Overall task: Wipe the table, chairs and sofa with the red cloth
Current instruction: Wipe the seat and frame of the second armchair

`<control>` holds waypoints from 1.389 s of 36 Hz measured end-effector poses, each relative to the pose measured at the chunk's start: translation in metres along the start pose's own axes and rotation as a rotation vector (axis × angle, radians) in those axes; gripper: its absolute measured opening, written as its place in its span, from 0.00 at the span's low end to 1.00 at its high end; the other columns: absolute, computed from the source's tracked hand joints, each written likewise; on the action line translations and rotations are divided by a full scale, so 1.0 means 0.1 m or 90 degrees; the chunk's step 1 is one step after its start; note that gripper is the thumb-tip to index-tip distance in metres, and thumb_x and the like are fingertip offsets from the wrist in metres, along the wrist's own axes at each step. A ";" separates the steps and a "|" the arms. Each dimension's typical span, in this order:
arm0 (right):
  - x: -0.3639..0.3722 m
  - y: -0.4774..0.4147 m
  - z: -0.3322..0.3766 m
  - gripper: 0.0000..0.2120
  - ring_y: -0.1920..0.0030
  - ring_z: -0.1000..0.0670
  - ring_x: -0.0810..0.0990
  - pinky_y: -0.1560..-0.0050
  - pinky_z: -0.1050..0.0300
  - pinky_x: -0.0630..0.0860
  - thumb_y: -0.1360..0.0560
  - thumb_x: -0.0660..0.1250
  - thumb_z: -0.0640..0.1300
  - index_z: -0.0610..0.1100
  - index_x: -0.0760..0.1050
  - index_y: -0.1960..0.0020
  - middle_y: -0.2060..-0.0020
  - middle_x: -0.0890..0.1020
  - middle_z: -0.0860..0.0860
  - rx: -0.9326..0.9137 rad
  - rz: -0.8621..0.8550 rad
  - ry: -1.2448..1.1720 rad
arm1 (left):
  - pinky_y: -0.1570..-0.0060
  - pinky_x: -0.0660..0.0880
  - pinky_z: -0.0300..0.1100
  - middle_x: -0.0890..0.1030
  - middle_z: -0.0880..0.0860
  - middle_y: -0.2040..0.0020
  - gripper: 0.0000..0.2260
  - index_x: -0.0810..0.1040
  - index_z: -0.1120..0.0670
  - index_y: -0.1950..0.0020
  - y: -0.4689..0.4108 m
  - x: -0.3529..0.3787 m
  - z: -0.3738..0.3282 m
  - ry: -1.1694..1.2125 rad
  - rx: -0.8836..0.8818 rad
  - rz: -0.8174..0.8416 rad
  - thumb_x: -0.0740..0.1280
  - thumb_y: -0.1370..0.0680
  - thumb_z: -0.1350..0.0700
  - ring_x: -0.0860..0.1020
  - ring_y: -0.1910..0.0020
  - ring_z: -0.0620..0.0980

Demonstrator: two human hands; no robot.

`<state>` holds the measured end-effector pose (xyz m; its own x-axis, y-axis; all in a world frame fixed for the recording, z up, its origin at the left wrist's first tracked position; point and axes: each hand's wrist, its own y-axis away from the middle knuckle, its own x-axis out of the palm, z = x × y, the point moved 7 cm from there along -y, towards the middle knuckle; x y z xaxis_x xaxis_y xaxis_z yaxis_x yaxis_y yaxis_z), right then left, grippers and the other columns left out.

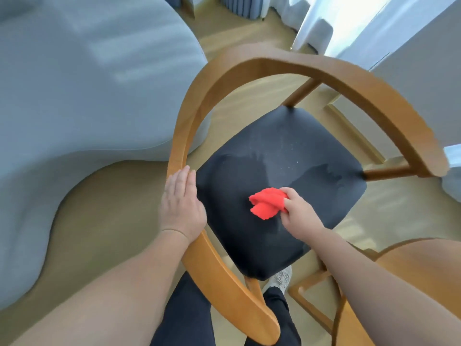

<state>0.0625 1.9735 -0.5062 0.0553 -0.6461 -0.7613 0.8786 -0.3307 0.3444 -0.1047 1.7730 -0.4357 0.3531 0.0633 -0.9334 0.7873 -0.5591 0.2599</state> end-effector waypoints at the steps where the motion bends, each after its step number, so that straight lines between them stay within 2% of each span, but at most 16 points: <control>1: -0.07 -0.06 0.01 0.22 0.49 0.43 0.78 0.50 0.53 0.74 0.27 0.61 0.31 0.48 0.77 0.37 0.38 0.75 0.48 0.023 -0.023 -0.020 | 0.26 0.44 0.44 0.60 0.57 0.24 0.26 0.60 0.60 0.25 -0.14 -0.09 -0.04 -0.006 0.036 -0.010 0.58 0.23 0.61 0.55 0.25 0.55; 6: -0.30 -0.40 -0.08 0.21 0.45 0.46 0.77 0.48 0.58 0.70 0.24 0.60 0.34 0.50 0.74 0.34 0.36 0.73 0.54 0.146 -0.086 -0.097 | 0.27 0.40 0.42 0.63 0.56 0.26 0.25 0.63 0.60 0.26 -0.95 -0.42 -0.36 -0.074 0.248 -0.010 0.59 0.23 0.59 0.57 0.26 0.55; 9: -0.42 -0.71 -0.15 0.21 0.44 0.46 0.76 0.48 0.58 0.70 0.24 0.60 0.35 0.49 0.74 0.34 0.36 0.73 0.52 0.155 -0.112 -0.080 | 0.25 0.47 0.47 0.67 0.59 0.30 0.25 0.66 0.62 0.29 -1.48 -0.49 -0.62 -0.157 0.358 -0.010 0.59 0.26 0.59 0.62 0.29 0.58; 12: -0.54 -1.08 -0.27 0.19 0.42 0.44 0.75 0.47 0.56 0.71 0.24 0.62 0.36 0.47 0.76 0.36 0.35 0.73 0.51 0.140 -0.133 -0.049 | 0.30 0.55 0.51 0.75 0.61 0.36 0.24 0.73 0.64 0.35 -1.96 -0.53 -0.93 -0.196 0.484 -0.053 0.59 0.30 0.58 0.71 0.36 0.60; 14: -0.59 -1.33 -0.38 0.17 0.42 0.43 0.75 0.46 0.54 0.72 0.24 0.63 0.39 0.46 0.76 0.36 0.34 0.72 0.50 0.133 -0.132 -0.038 | 0.30 0.58 0.52 0.75 0.62 0.37 0.23 0.73 0.64 0.36 -2.20 -0.59 -1.12 -0.210 0.546 -0.086 0.58 0.29 0.57 0.71 0.37 0.61; 16: -0.65 -1.57 -0.49 0.16 0.43 0.42 0.75 0.44 0.53 0.72 0.23 0.62 0.41 0.45 0.76 0.37 0.33 0.71 0.49 0.130 -0.130 -0.039 | 0.29 0.59 0.53 0.72 0.63 0.34 0.24 0.71 0.64 0.33 -2.42 -0.68 -1.24 -0.206 0.525 -0.100 0.58 0.28 0.57 0.69 0.35 0.63; 19: -0.71 -1.81 -0.57 0.14 0.44 0.40 0.75 0.45 0.52 0.72 0.23 0.61 0.43 0.41 0.76 0.39 0.34 0.70 0.47 0.151 -0.128 -0.009 | 0.29 0.59 0.50 0.69 0.62 0.30 0.26 0.67 0.63 0.29 -2.58 -0.75 -1.32 -0.192 0.446 -0.067 0.58 0.28 0.57 0.67 0.31 0.62; 22: -0.59 -1.96 -0.37 0.12 0.45 0.38 0.73 0.50 0.48 0.74 0.25 0.63 0.39 0.38 0.78 0.44 0.36 0.72 0.43 0.102 -0.120 0.033 | 0.33 0.66 0.51 0.72 0.62 0.32 0.24 0.71 0.64 0.32 -2.56 -0.69 -1.33 -0.206 0.464 -0.083 0.57 0.27 0.58 0.72 0.34 0.61; 26: 0.06 -2.07 0.14 0.14 0.48 0.34 0.74 0.55 0.43 0.75 0.33 0.69 0.38 0.46 0.83 0.48 0.41 0.77 0.41 -0.047 -0.001 0.087 | 0.36 0.70 0.53 0.73 0.63 0.33 0.23 0.72 0.65 0.33 -2.54 -0.67 -1.33 -0.208 0.480 -0.081 0.58 0.28 0.60 0.73 0.35 0.61; 29: 0.45 -2.16 0.46 0.15 0.42 0.35 0.70 0.47 0.44 0.69 0.28 0.65 0.41 0.49 0.79 0.42 0.33 0.71 0.43 -0.127 0.065 0.144 | 0.34 0.69 0.54 0.73 0.63 0.33 0.24 0.72 0.65 0.33 -2.54 -0.65 -1.33 -0.224 0.511 -0.087 0.58 0.28 0.61 0.72 0.34 0.61; 33: 0.88 -2.08 0.57 0.20 0.29 0.36 0.56 0.30 0.35 0.53 0.23 0.60 0.44 0.52 0.71 0.32 0.26 0.58 0.46 -0.189 0.176 0.249 | 0.32 0.66 0.54 0.72 0.62 0.32 0.24 0.71 0.65 0.32 -2.52 -0.64 -1.32 -0.216 0.542 -0.086 0.57 0.28 0.61 0.71 0.33 0.61; 36: 0.97 -1.99 0.46 0.23 0.26 0.36 0.51 0.27 0.34 0.44 0.21 0.59 0.43 0.53 0.65 0.27 0.24 0.55 0.47 -0.227 0.189 0.257 | 0.32 0.65 0.52 0.73 0.62 0.32 0.25 0.72 0.65 0.32 -2.51 -0.63 -1.31 -0.206 0.545 -0.089 0.57 0.29 0.61 0.71 0.33 0.60; 43: 0.79 -2.06 0.21 0.23 0.32 0.39 0.62 0.27 0.35 0.50 0.23 0.61 0.44 0.54 0.67 0.28 0.30 0.65 0.48 -0.340 0.157 0.310 | 0.32 0.66 0.52 0.72 0.61 0.32 0.25 0.72 0.64 0.32 -2.49 -0.62 -1.32 -0.213 0.544 -0.095 0.57 0.29 0.61 0.71 0.32 0.59; 45: 0.73 -2.09 0.14 0.21 0.35 0.39 0.66 0.29 0.36 0.55 0.24 0.63 0.44 0.54 0.72 0.31 0.33 0.69 0.48 -0.359 0.146 0.308 | 0.32 0.66 0.52 0.72 0.61 0.32 0.25 0.72 0.64 0.32 -2.49 -0.62 -1.32 -0.213 0.546 -0.096 0.57 0.29 0.61 0.71 0.32 0.59; 48: 0.55 -2.19 0.02 0.19 0.45 0.40 0.74 0.35 0.37 0.68 0.31 0.70 0.44 0.53 0.80 0.41 0.42 0.76 0.48 -0.381 0.087 0.318 | 0.33 0.66 0.52 0.72 0.61 0.32 0.25 0.72 0.64 0.33 -2.51 -0.62 -1.30 -0.213 0.545 -0.105 0.57 0.29 0.61 0.71 0.32 0.59; 50: 0.40 -2.27 -0.13 0.19 0.48 0.39 0.75 0.37 0.37 0.69 0.33 0.71 0.44 0.53 0.81 0.43 0.45 0.78 0.47 -0.366 0.052 0.306 | 0.34 0.68 0.54 0.72 0.62 0.32 0.24 0.72 0.65 0.33 -2.54 -0.62 -1.29 -0.209 0.550 -0.111 0.57 0.29 0.62 0.71 0.33 0.60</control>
<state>-0.1285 2.0320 -0.6217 0.2165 -0.2379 -0.9468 0.9646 0.2020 0.1698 -0.2614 2.0174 -0.4116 0.0015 0.0406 -0.9992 0.1210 -0.9918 -0.0401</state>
